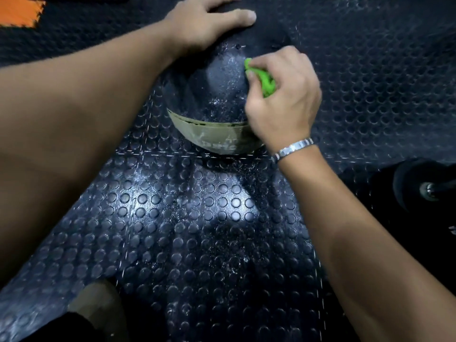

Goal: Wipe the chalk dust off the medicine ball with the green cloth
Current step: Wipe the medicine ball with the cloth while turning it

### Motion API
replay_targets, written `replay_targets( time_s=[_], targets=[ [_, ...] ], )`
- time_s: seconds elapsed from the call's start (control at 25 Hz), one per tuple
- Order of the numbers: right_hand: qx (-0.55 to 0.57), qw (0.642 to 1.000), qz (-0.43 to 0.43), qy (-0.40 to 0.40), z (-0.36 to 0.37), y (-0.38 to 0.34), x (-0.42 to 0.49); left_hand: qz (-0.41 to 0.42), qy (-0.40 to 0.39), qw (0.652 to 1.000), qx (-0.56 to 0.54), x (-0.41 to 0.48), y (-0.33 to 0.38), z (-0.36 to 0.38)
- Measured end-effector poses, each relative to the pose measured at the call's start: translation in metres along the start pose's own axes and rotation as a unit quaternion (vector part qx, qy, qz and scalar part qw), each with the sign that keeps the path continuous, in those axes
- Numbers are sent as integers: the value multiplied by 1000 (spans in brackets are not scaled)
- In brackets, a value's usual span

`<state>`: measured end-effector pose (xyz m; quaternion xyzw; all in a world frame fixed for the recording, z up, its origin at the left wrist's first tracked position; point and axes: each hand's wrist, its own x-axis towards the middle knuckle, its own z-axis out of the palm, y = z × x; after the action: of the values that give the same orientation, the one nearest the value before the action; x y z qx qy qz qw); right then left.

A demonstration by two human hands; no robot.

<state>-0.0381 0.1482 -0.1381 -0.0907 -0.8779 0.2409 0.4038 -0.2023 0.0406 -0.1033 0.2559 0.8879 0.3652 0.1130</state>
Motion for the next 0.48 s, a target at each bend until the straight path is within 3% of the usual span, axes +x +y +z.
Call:
replay_targets(
  time_s=[0.12, 0.32, 0.48],
  targets=[
    [-46, 990, -116, -58, -6, -4, -34, 1, -1, 1000, 16, 1, 2, 1],
    [-71, 997, -5, 15, 2, -8, 10, -1, -8, 1000, 2, 1, 2, 4],
    [-67, 988, -131, -44, -10, -1, -13, 10, -4, 1000, -5, -3, -7, 4]
  ],
)
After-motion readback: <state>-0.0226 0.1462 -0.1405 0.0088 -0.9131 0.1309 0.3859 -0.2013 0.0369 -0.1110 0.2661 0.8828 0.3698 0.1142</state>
